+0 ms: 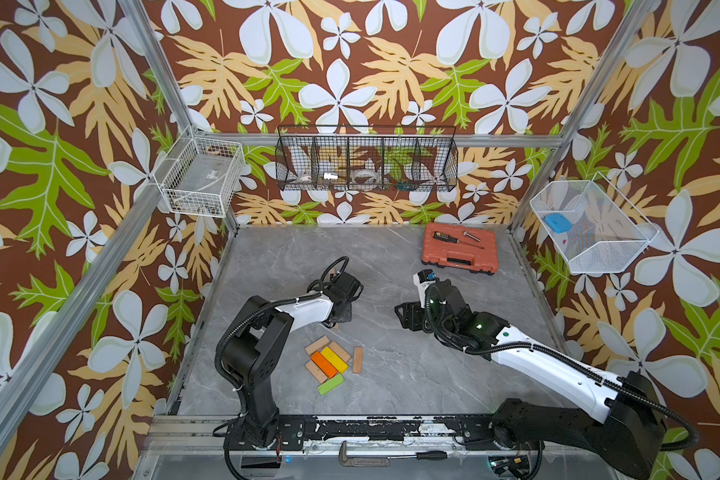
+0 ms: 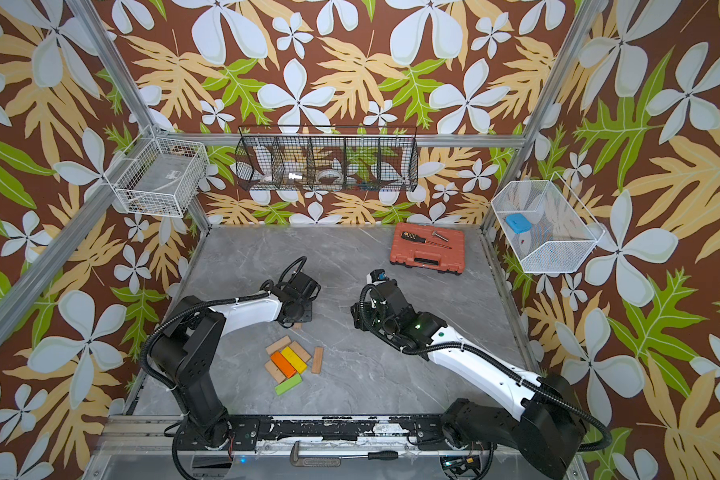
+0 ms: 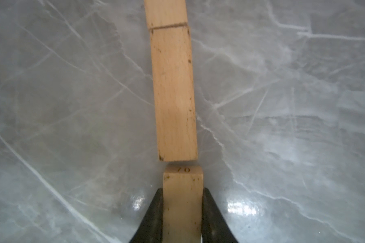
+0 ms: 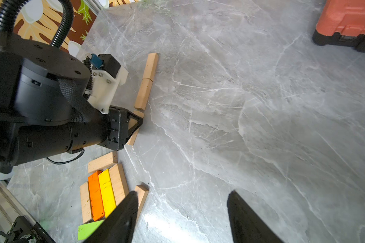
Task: Assemble the letter k with building blocks
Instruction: Assemble the building block at the center of the board.
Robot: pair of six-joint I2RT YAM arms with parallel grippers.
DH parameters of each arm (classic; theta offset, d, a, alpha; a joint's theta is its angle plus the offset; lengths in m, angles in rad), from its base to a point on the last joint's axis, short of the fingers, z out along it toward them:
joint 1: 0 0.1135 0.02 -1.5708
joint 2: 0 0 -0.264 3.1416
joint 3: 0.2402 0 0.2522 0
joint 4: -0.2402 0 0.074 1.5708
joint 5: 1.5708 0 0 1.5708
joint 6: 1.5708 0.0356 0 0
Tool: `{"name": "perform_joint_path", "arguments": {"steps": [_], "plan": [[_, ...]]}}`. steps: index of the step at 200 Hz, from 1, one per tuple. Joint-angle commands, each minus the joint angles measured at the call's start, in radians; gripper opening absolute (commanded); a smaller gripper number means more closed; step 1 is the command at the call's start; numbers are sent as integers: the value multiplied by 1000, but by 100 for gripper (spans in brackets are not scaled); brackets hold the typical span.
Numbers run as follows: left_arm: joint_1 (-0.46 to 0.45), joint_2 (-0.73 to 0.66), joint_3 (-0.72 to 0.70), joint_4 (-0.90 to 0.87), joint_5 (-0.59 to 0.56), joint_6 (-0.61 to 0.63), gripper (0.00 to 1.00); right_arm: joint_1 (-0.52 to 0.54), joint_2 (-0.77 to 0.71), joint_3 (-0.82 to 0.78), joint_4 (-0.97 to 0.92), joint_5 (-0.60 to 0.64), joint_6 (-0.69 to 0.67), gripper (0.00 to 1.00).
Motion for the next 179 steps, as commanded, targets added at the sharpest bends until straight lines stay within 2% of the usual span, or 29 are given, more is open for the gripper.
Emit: {"name": "perform_joint_path", "arguments": {"steps": [1, 151, 179], "plan": [[5, 16, -5, -67, 18, -17, 20, 0, -4, 5, -5, 10, 3, 69], [17, 35, 0, -83, 15, -36, 21, 0, -5, -1, -3, 11, 7, 69], [17, 28, 0, -82, 26, -36, 28, 0, -8, -1, -4, 12, 8, 69]]}}
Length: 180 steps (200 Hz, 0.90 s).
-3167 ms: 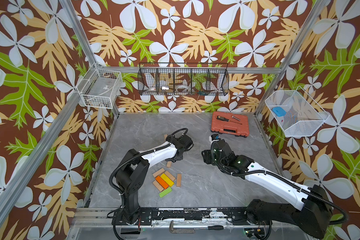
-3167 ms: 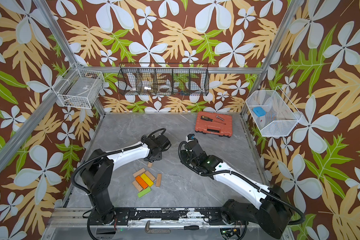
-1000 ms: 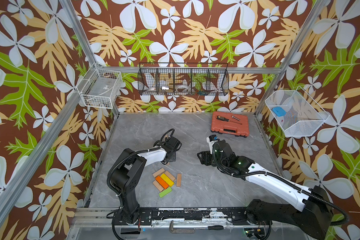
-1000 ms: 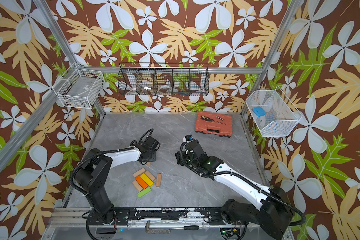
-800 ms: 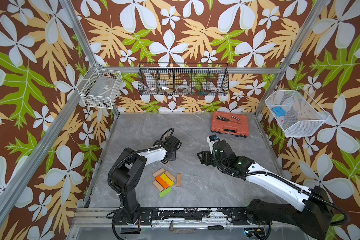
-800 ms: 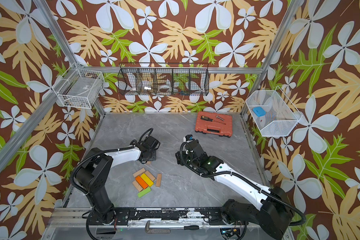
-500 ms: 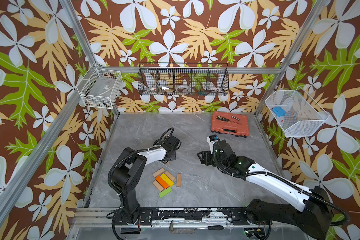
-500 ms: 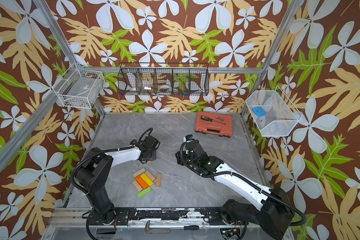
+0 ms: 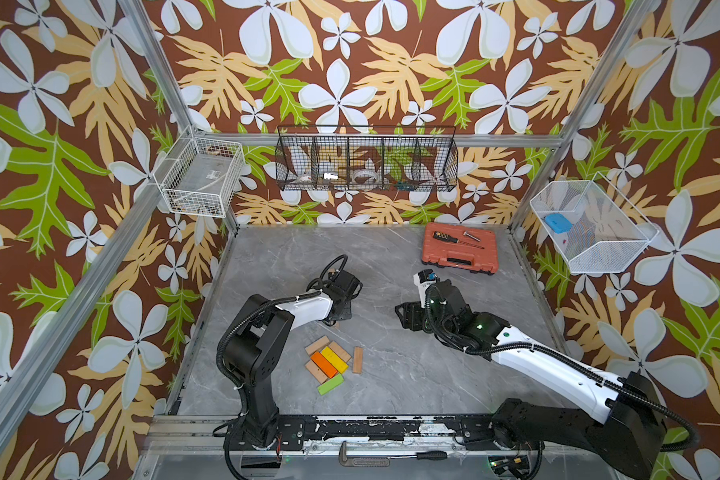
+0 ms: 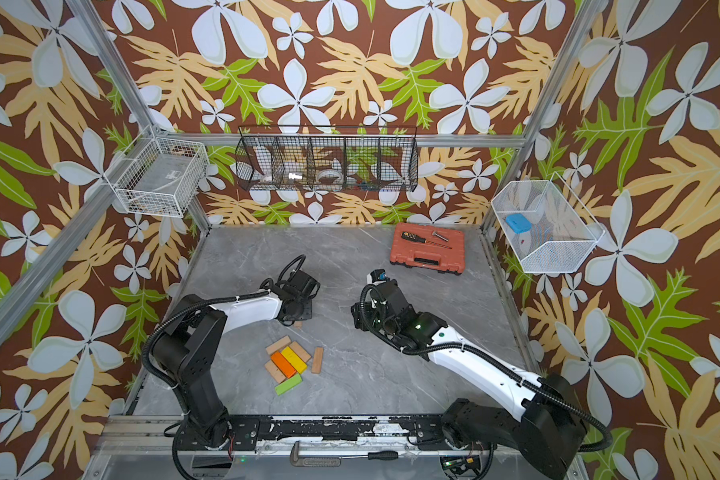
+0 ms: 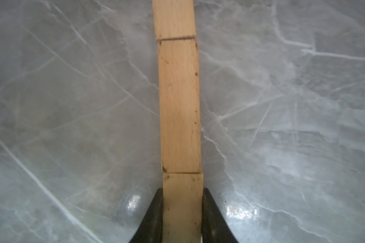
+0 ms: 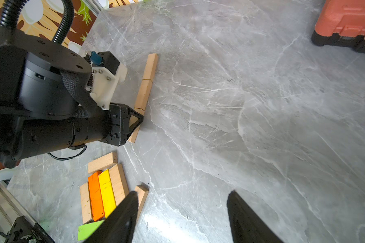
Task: Assemble the letter k with building blocks
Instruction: Assemble the building block at the center of the board.
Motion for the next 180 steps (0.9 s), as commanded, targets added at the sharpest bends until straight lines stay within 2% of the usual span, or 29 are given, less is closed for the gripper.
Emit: {"name": "perform_joint_path", "arguments": {"steps": [1, 45, 78, 104, 126, 148, 180], "plan": [[5, 15, -11, -85, 27, -10, 28, 1, -5, 0, -3, 11, 5, 69], [5, -10, -7, -92, 47, -11, 33, 0, -6, -6, -1, 13, 8, 69], [6, -48, 8, -112, 43, -8, 43, 0, -10, -8, 1, 13, 10, 69], [5, -100, 25, -140, 45, -5, 45, -1, -10, -8, 0, 13, 12, 69], [6, -220, 30, -165, 44, 1, 45, 1, -9, -4, -9, 12, 23, 69], [6, -395, 31, -189, 38, 32, 49, 14, -8, 1, -33, 21, 72, 65], [8, -628, 41, -274, -18, 108, 51, 174, 42, 43, -91, 108, 145, 65]]}}
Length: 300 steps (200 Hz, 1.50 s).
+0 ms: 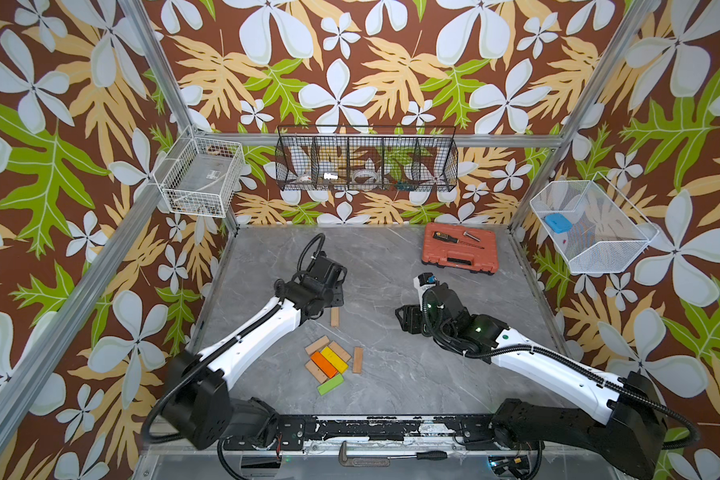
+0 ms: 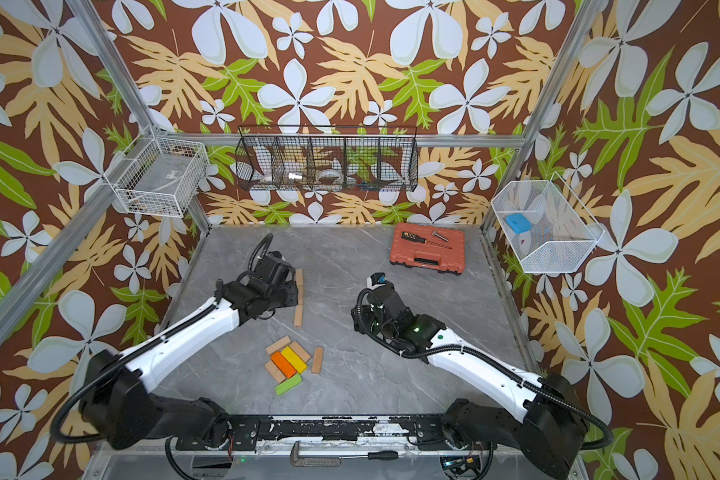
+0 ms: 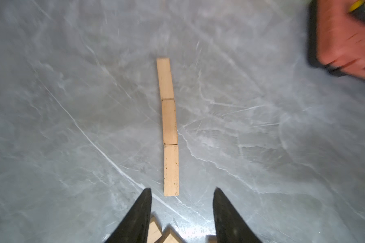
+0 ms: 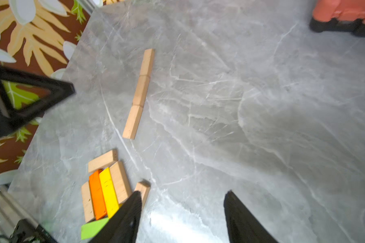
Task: Assemble the letter k with building blocks
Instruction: Assemble the building block at the center of the board, then pick up the building block from the center of the board.
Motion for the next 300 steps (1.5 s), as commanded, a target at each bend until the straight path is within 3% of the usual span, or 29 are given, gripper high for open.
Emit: {"name": "perform_joint_path", "arguments": {"steps": [1, 27, 52, 92, 115, 169, 258, 281, 300], "plan": [[5, -113, 7, -96, -52, 75, 51, 94, 40, 38, -52, 74, 73, 65], [7, -245, 7, -169, -107, 167, 52, 239, 149, 87, -116, 129, 126, 64], [45, -321, -17, -184, -151, 237, 68, 327, 277, 143, -168, 149, 151, 65], [328, -343, -95, -93, 77, 300, 82, 368, 479, 269, -230, 146, 168, 66], [406, -305, -126, -45, 129, 305, 87, 369, 576, 346, -247, 132, 150, 66], [416, -273, -194, 29, 99, 295, 89, 370, 714, 436, -288, 111, 128, 65], [417, -262, -218, 37, 79, 284, 85, 370, 755, 421, -284, 148, 134, 58], [417, -261, -224, 40, 78, 285, 84, 367, 742, 407, -275, 166, 121, 49], [417, -255, -226, 42, 83, 290, 84, 360, 730, 388, -261, 166, 82, 33]]}}
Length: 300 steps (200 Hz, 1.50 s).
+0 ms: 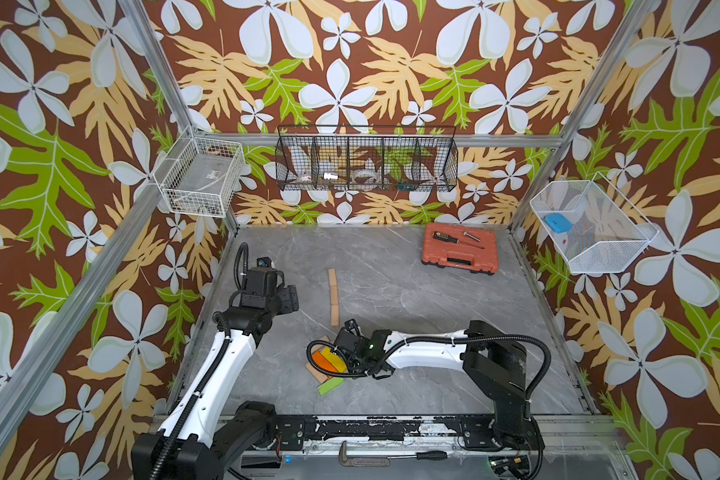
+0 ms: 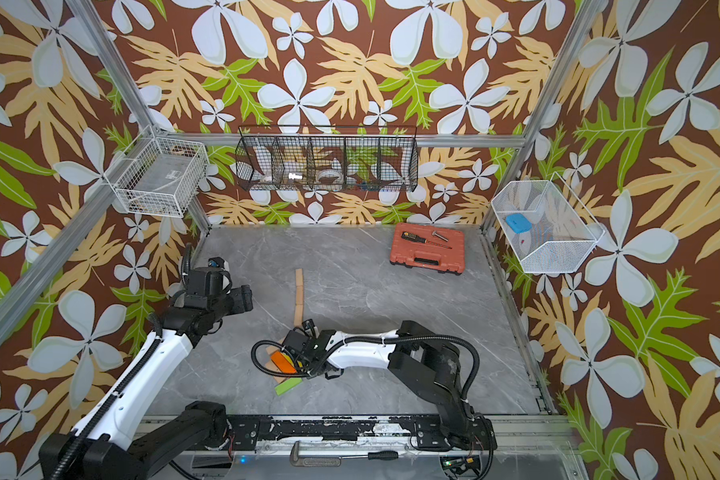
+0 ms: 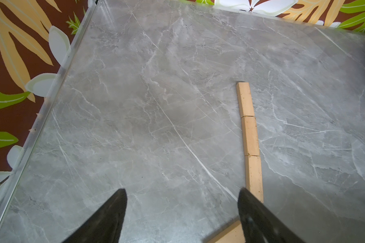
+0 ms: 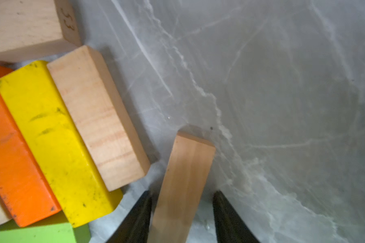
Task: Assemble the letter k with building blocks
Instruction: Pick up the building block from the center of the board, then place the building block at the center of the board.
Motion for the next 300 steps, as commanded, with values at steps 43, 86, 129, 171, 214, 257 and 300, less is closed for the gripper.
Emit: {"name": "perform_joint_path", "arguments": {"steps": [43, 86, 129, 171, 214, 257, 300], "plan": [[2, 4, -2, 25, 1, 14, 83, -67, -56, -31, -28, 67, -274, 5], [2, -30, -24, 62, 46, 42, 83, -172, -145, -10, 74, 128, -764, 0], [2, -79, -53, 100, 56, 59, 84, -292, -86, 95, 75, -25, -1244, 0], [2, -95, -64, 113, 64, 75, 85, -365, 107, 301, -52, -56, -1539, 0], [2, -102, -79, 131, 89, 90, 86, -417, 245, 480, -84, -70, -1749, 0], [3, -115, -95, 147, 96, 105, 86, -454, 336, 593, -105, -120, -1964, 0], [3, -120, -104, 155, 90, 112, 86, -460, 494, 825, -141, -106, -2058, 0]]}}
